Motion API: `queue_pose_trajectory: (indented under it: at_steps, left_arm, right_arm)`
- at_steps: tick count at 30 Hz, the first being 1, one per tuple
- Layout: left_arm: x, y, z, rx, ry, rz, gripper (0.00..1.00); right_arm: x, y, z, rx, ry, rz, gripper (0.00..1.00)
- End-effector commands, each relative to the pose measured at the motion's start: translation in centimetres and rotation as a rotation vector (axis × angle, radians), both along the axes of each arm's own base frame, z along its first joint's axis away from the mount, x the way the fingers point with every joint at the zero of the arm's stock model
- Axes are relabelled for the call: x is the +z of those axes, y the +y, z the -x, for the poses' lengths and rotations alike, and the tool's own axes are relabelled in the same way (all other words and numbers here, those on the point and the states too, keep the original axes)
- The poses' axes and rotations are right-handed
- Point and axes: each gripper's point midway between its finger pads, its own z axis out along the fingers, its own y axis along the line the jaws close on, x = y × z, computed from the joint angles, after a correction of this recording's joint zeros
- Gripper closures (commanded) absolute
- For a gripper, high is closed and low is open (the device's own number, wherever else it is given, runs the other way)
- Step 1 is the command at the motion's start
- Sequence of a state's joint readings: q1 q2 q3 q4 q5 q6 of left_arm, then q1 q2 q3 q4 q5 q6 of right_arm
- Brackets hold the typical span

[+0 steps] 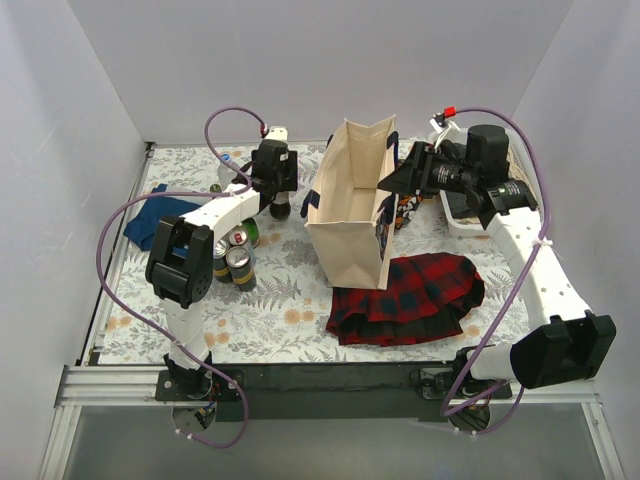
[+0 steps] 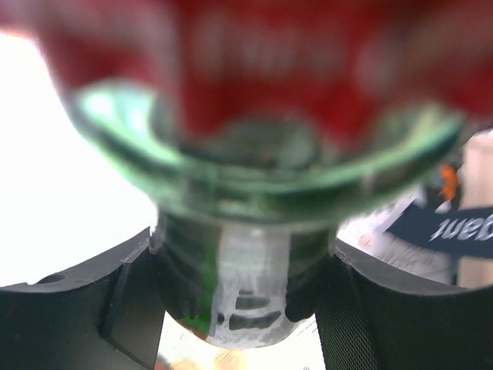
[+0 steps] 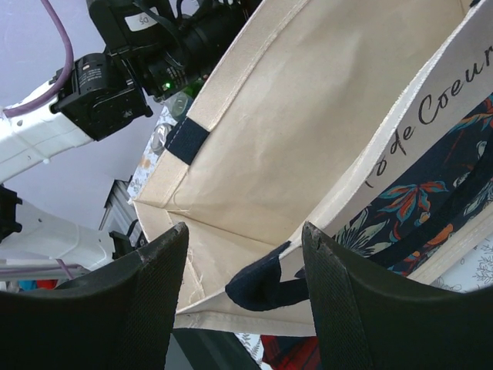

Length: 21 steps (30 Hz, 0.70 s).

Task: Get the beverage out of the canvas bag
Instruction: Place the drink at the center of the board.

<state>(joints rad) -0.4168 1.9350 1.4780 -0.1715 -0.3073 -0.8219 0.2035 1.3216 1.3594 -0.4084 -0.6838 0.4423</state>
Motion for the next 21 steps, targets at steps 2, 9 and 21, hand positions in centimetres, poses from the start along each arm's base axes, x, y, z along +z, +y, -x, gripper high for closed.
queue_pose_trajectory:
  at_steps: [2, 9, 21]
  left_arm:
    - [10.6, -0.6, -1.9, 0.068, -0.335, 0.187, 1.00]
    - [10.0, 0.5, -0.4, 0.115, -0.470, 0.161, 1.00]
    - [8.6, 0.4, 1.6, 0.136, -0.475, 0.108, 1.00]
  right_arm:
    - [0.8, 0.2, 0.3, 0.005, -0.044, -0.011, 0.33]
    - [0.1, 0.2, 0.1, 0.008, -0.027, -0.007, 0.33]
    - [-0.5, 0.3, 0.0, 0.009, -0.013, -0.003, 0.33]
